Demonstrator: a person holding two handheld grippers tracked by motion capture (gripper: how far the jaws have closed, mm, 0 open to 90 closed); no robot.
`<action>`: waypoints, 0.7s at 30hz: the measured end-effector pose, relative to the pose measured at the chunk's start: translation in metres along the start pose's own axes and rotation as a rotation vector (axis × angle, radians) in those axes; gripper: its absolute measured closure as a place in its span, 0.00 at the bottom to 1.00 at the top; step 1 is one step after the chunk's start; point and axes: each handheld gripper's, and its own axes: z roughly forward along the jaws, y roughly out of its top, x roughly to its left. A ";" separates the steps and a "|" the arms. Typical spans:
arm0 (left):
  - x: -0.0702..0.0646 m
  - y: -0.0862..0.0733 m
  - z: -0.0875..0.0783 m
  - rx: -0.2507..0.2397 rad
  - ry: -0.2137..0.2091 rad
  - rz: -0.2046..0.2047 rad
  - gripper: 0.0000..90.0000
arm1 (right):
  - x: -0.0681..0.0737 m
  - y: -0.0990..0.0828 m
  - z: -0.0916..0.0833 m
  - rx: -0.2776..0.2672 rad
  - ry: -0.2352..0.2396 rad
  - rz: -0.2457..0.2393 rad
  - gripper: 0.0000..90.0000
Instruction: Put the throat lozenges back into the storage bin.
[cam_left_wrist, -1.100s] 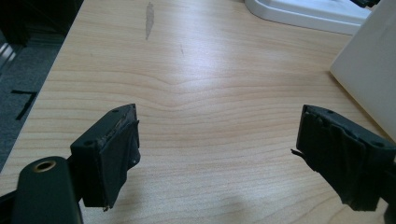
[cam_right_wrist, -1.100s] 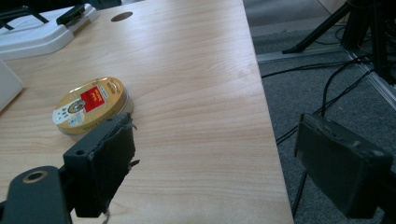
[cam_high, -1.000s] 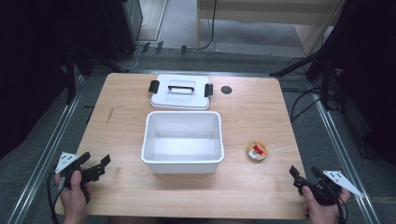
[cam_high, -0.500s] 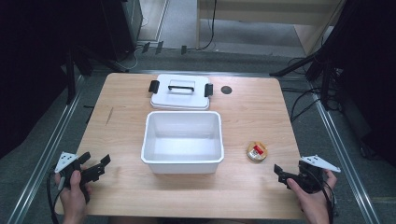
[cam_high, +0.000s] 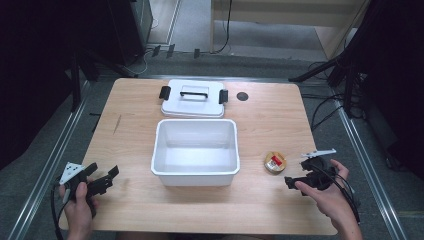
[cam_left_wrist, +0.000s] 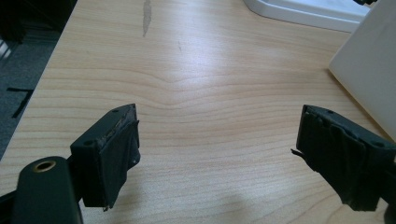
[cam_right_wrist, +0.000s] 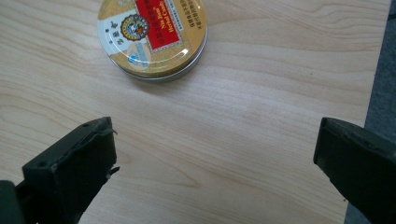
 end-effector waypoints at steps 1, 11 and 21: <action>0.000 0.000 0.000 0.000 -0.002 0.001 0.15 | 0.001 0.003 0.001 0.018 -0.006 -0.008 0.00; 0.000 0.000 0.000 0.000 0.001 0.004 0.15 | 0.018 0.039 0.007 0.181 -0.032 -0.079 0.00; -0.001 0.000 0.000 -0.004 0.002 0.007 0.15 | 0.030 0.069 0.020 0.301 -0.053 -0.110 0.00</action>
